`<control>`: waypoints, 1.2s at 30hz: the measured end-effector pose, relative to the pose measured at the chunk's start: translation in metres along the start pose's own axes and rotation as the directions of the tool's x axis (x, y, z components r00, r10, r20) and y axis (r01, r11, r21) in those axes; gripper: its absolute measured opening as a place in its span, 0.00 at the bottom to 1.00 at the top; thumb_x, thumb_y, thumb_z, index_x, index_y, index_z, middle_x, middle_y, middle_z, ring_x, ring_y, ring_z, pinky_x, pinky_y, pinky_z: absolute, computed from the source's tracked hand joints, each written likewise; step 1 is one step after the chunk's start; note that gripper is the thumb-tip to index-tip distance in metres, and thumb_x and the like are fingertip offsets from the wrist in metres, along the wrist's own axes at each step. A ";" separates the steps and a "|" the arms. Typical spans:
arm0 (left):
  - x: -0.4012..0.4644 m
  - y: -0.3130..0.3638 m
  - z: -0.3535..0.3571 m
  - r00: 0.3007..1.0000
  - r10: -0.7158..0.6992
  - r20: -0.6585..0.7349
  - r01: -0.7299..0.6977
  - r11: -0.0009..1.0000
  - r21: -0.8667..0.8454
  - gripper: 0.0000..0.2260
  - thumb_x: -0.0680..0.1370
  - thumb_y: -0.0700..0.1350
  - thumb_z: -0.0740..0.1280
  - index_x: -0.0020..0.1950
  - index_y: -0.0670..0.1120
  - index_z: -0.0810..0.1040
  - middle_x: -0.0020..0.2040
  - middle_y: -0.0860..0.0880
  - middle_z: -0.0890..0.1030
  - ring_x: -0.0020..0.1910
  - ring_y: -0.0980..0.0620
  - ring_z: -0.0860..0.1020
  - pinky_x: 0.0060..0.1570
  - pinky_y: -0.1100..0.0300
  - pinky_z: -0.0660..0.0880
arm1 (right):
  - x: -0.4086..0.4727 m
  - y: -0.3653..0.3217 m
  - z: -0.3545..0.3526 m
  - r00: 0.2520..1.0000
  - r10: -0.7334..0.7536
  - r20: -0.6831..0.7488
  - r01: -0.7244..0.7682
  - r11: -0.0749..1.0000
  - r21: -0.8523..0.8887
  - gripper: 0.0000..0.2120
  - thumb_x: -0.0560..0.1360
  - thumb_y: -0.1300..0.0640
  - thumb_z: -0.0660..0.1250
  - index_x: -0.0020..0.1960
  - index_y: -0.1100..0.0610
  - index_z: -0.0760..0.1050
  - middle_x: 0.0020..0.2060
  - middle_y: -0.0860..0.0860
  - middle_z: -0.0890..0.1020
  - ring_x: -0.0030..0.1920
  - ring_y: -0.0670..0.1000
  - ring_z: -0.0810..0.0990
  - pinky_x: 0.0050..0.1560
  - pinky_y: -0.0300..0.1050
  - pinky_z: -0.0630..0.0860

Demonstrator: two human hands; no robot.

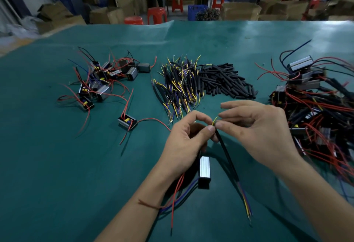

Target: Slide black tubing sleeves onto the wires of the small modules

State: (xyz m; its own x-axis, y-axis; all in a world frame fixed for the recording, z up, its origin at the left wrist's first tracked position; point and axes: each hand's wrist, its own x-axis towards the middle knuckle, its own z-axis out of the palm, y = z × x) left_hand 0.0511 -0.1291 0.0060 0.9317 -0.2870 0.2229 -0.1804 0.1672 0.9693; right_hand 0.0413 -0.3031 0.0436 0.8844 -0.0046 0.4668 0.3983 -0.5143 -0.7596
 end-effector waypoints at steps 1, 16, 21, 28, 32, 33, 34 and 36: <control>0.000 0.000 0.000 1.000 -0.002 0.001 0.002 1.000 -0.004 0.07 0.81 0.35 0.65 0.48 0.46 0.75 0.35 0.48 0.82 0.24 0.56 0.68 0.25 0.68 0.66 | 0.001 0.000 0.000 0.999 0.039 0.009 -0.039 0.999 0.033 0.09 0.67 0.62 0.81 0.47 0.57 0.87 0.52 0.46 0.86 0.41 0.42 0.86 0.48 0.36 0.82; -0.001 0.004 0.002 0.999 -0.030 0.038 0.029 0.999 0.025 0.07 0.83 0.35 0.64 0.50 0.47 0.73 0.35 0.47 0.81 0.27 0.50 0.63 0.25 0.59 0.60 | 0.007 0.005 -0.012 0.967 0.025 0.253 -0.001 0.995 -0.095 0.06 0.74 0.57 0.76 0.42 0.46 0.84 0.36 0.43 0.86 0.38 0.44 0.84 0.45 0.44 0.80; -0.002 0.002 0.002 0.997 -0.038 0.061 0.034 0.997 0.074 0.06 0.82 0.37 0.66 0.49 0.48 0.74 0.35 0.46 0.81 0.27 0.50 0.67 0.28 0.61 0.63 | 0.010 0.006 -0.018 0.938 0.048 0.342 0.016 0.983 -0.180 0.04 0.75 0.52 0.75 0.42 0.46 0.83 0.37 0.39 0.85 0.40 0.41 0.83 0.45 0.41 0.77; -0.001 -0.002 0.006 0.997 -0.081 0.007 0.080 0.993 0.089 0.06 0.74 0.44 0.75 0.45 0.47 0.78 0.35 0.45 0.82 0.36 0.49 0.76 0.40 0.53 0.70 | 0.008 -0.001 -0.016 0.928 0.102 0.358 -0.006 0.966 -0.258 0.07 0.75 0.54 0.72 0.38 0.46 0.82 0.34 0.42 0.84 0.36 0.45 0.81 0.41 0.41 0.75; 0.001 -0.003 0.005 0.996 -0.086 0.022 0.083 0.989 0.123 0.05 0.76 0.37 0.74 0.44 0.44 0.80 0.34 0.53 0.80 0.34 0.55 0.74 0.36 0.62 0.70 | 0.009 -0.002 -0.016 0.857 0.280 0.433 -0.260 0.960 -0.107 0.08 0.75 0.58 0.72 0.38 0.55 0.83 0.26 0.46 0.77 0.30 0.47 0.71 0.33 0.45 0.66; 0.001 -0.003 0.005 0.996 -0.083 0.022 0.080 0.989 0.124 0.04 0.76 0.37 0.74 0.44 0.43 0.81 0.34 0.53 0.80 0.34 0.54 0.73 0.36 0.62 0.69 | 0.008 -0.004 -0.016 0.828 0.326 0.457 -0.333 0.940 -0.066 0.08 0.76 0.59 0.71 0.38 0.57 0.82 0.27 0.48 0.75 0.30 0.48 0.69 0.32 0.44 0.64; 0.001 -0.003 0.005 0.996 -0.081 0.024 0.078 0.990 0.122 0.04 0.76 0.36 0.74 0.44 0.43 0.81 0.34 0.52 0.79 0.34 0.54 0.73 0.35 0.63 0.69 | 0.007 -0.005 -0.016 0.796 0.373 0.476 -0.414 0.910 -0.021 0.09 0.76 0.61 0.70 0.37 0.59 0.81 0.27 0.51 0.74 0.30 0.49 0.69 0.30 0.43 0.64; 0.002 -0.002 0.005 0.995 -0.090 0.031 0.086 0.990 0.112 0.05 0.76 0.34 0.73 0.44 0.43 0.80 0.34 0.51 0.79 0.33 0.55 0.73 0.34 0.67 0.68 | 0.007 -0.005 -0.013 0.720 0.477 0.505 -0.586 0.807 0.073 0.08 0.74 0.62 0.68 0.36 0.60 0.78 0.28 0.54 0.72 0.28 0.50 0.68 0.26 0.41 0.63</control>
State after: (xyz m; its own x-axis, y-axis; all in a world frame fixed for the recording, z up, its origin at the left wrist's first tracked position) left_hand 0.0513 -0.1343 0.0052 0.9339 -0.3301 0.1376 -0.1335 0.0352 0.9904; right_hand 0.0425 -0.3117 0.0567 0.9492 0.1846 -0.2547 -0.1787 -0.3499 -0.9196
